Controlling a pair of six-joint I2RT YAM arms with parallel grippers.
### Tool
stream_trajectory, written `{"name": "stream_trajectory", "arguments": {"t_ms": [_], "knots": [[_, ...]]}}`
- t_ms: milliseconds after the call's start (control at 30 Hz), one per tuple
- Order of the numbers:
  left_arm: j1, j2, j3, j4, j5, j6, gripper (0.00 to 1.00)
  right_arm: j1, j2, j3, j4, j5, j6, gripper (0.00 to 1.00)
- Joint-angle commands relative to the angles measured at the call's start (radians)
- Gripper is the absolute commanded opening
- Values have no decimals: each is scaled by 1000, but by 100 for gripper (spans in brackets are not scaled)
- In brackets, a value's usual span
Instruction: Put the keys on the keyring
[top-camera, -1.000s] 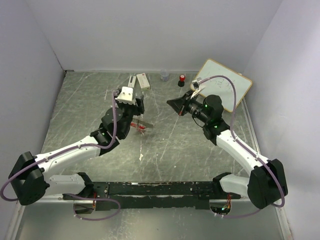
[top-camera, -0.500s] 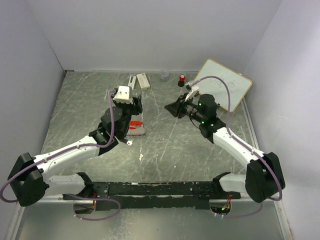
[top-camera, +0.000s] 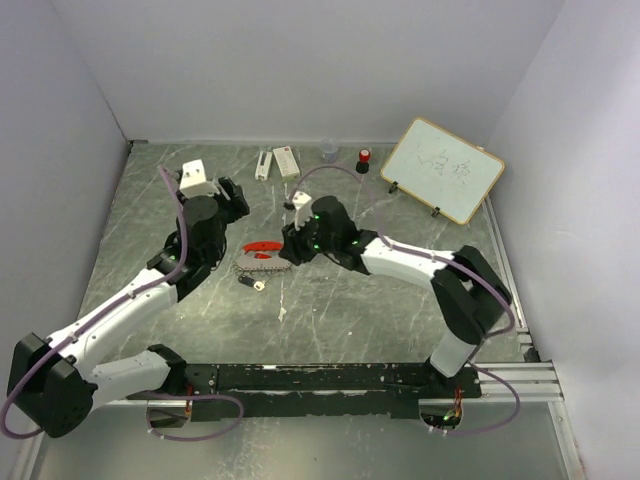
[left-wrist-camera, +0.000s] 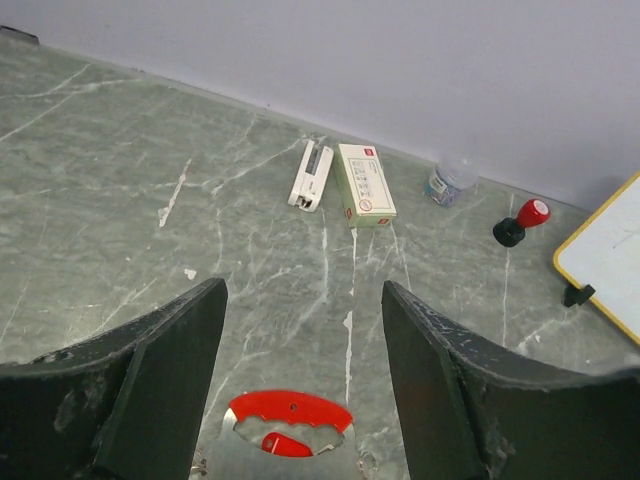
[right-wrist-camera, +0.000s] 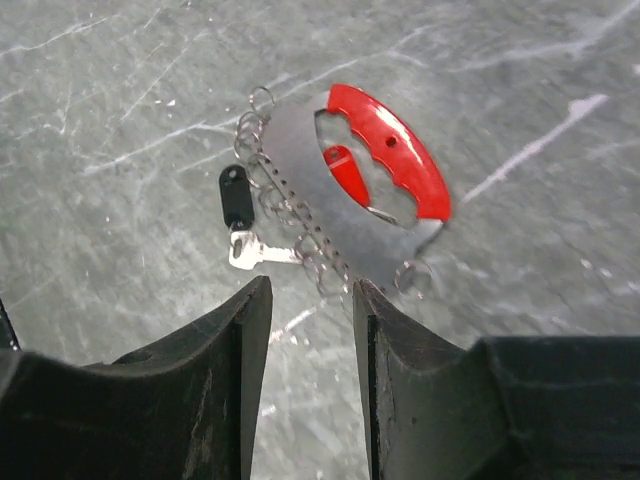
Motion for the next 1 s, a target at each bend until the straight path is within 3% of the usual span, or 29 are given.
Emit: {"name": "stream_trajectory", "arguments": {"t_ms": [0,433,967], "knots": [[49,-42,22,-74,59,-70,75,61,120,124,-37,71,-18,38],[122,-72,-4,-77,119,-77,75,91,354,293,-67,51,149,42],[168,-69,-21,-68,178,-83,75,116,431,315,-74,52,270,44]]}}
